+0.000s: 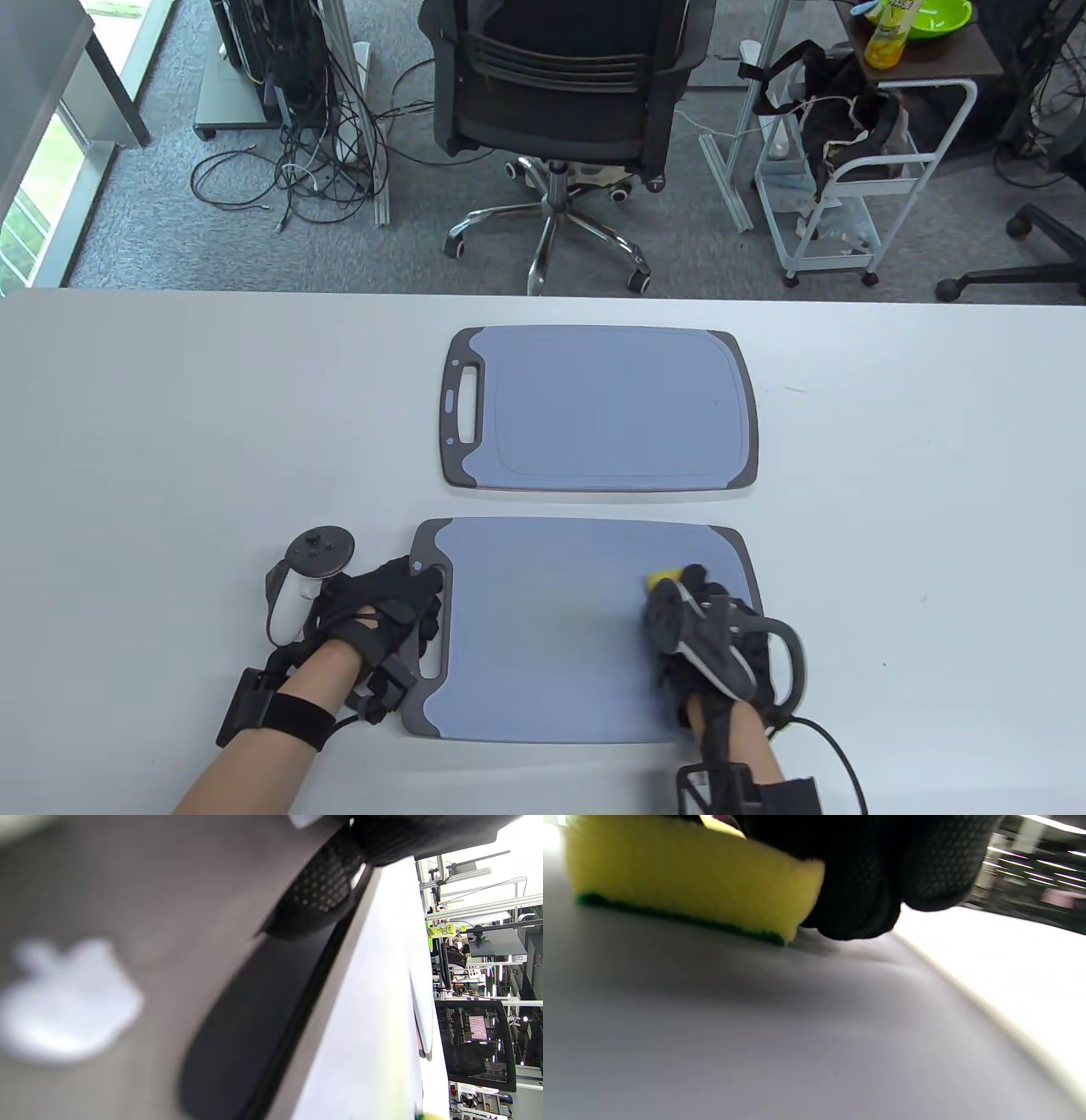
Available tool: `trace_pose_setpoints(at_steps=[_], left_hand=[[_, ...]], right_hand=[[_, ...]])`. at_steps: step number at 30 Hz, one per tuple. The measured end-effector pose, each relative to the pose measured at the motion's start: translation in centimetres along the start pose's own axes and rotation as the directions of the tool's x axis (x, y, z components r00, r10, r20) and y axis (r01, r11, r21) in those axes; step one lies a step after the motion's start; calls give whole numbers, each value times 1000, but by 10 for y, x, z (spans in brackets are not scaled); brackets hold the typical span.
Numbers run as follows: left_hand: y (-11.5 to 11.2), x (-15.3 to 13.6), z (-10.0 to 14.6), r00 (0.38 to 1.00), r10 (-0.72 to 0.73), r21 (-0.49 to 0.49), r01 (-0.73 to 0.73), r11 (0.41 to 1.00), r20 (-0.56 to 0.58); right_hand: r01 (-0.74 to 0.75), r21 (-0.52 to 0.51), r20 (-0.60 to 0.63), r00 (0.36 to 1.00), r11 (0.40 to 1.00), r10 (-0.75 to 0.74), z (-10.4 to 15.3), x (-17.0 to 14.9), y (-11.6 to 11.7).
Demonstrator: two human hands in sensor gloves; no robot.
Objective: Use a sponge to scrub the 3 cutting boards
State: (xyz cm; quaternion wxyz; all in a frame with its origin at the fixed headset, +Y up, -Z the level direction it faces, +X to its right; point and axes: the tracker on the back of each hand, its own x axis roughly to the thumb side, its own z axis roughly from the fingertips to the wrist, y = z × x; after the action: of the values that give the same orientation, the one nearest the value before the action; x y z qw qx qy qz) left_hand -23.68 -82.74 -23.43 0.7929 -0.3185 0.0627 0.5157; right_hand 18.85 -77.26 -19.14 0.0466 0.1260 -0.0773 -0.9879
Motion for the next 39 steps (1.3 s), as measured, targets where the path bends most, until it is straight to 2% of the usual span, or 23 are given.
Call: trace_pose_setpoints(at_steps=[2, 3, 4, 6, 9, 10, 11, 13, 15, 17, 19, 21, 23, 25, 27, 29, 30, 32, 34, 35, 37, 38, 39], left_hand=[[0, 0, 0, 1000, -4, 4, 4, 1000, 0], [0, 0, 0, 1000, -4, 4, 4, 1000, 0], [0, 0, 0, 1000, -4, 4, 4, 1000, -1], [0, 0, 0, 1000, -4, 3, 4, 1000, 0], [0, 0, 0, 1000, -6, 6, 6, 1000, -1], [0, 0, 0, 1000, -4, 3, 4, 1000, 0], [0, 0, 0, 1000, -3, 2, 3, 1000, -1], [0, 0, 0, 1000, 0, -1, 0, 1000, -1], [0, 0, 0, 1000, 5, -7, -5, 1000, -2], [0, 0, 0, 1000, 7, -10, -7, 1000, -1], [0, 0, 0, 1000, 6, -9, -6, 1000, -1], [0, 0, 0, 1000, 4, -8, -4, 1000, 1], [0, 0, 0, 1000, 8, -12, -8, 1000, -1], [0, 0, 0, 1000, 7, -9, -7, 1000, -2], [0, 1, 0, 1000, -1, 0, 1, 1000, -2], [0, 1, 0, 1000, -7, 5, 7, 1000, -2], [0, 1, 0, 1000, -12, 9, 12, 1000, -2], [0, 0, 0, 1000, -15, 13, 15, 1000, -1], [0, 0, -1, 1000, -14, 12, 14, 1000, -1], [0, 0, 0, 1000, -12, 10, 12, 1000, -1], [0, 0, 0, 1000, -11, 9, 11, 1000, -1], [0, 0, 0, 1000, -9, 7, 9, 1000, 0], [0, 0, 0, 1000, -7, 5, 7, 1000, -1]], right_hand=[[11, 3, -80, 997, 1000, -11, -1, -27, 4], [27, 2, -56, 998, 1000, -27, -1, -27, 4], [33, -21, -42, 999, 999, -34, 0, -20, 3], [10, -24, 74, 997, 1000, -8, 2, 6, -3], [94, -51, 300, 951, 994, -75, 18, 79, -14], [74, -43, 418, 907, 996, -49, 29, 112, -19], [51, -49, 478, 878, 998, -22, 38, 134, -22], [-24, -112, 628, 773, 993, 90, 69, 191, -29], [-4, -114, 716, 693, 993, 85, 88, 221, -33], [20, -114, 707, 704, 993, 67, 93, 233, -33], [-15, -115, 692, 716, 993, 91, 87, 223, -33], [-10, -142, 606, 790, 990, 95, 74, 195, -30], [-86, -145, 498, 855, 986, 148, 55, 149, -24], [-80, -103, 347, 931, 991, 111, 36, 93, -16], [-28, -26, 120, 992, 999, 31, 19, 26, -3], [-6, 29, -18, 1000, 1000, 7, 12, -14, 4], [-17, 17, -96, 995, 1000, 18, 10, -31, 7], [-5, 35, -62, 998, 999, 7, 8, -30, 5], [-24, 5, 2, 1000, 1000, 24, 8, -10, 1], [1, -14, 114, 994, 1000, 1, 10, 15, -3], [69, -40, 234, 971, 997, -58, 20, 60, -9], [68, -72, 329, 943, 995, -41, 28, 91, -15], [58, -54, 436, 900, 997, -28, 41, 123, -18]])
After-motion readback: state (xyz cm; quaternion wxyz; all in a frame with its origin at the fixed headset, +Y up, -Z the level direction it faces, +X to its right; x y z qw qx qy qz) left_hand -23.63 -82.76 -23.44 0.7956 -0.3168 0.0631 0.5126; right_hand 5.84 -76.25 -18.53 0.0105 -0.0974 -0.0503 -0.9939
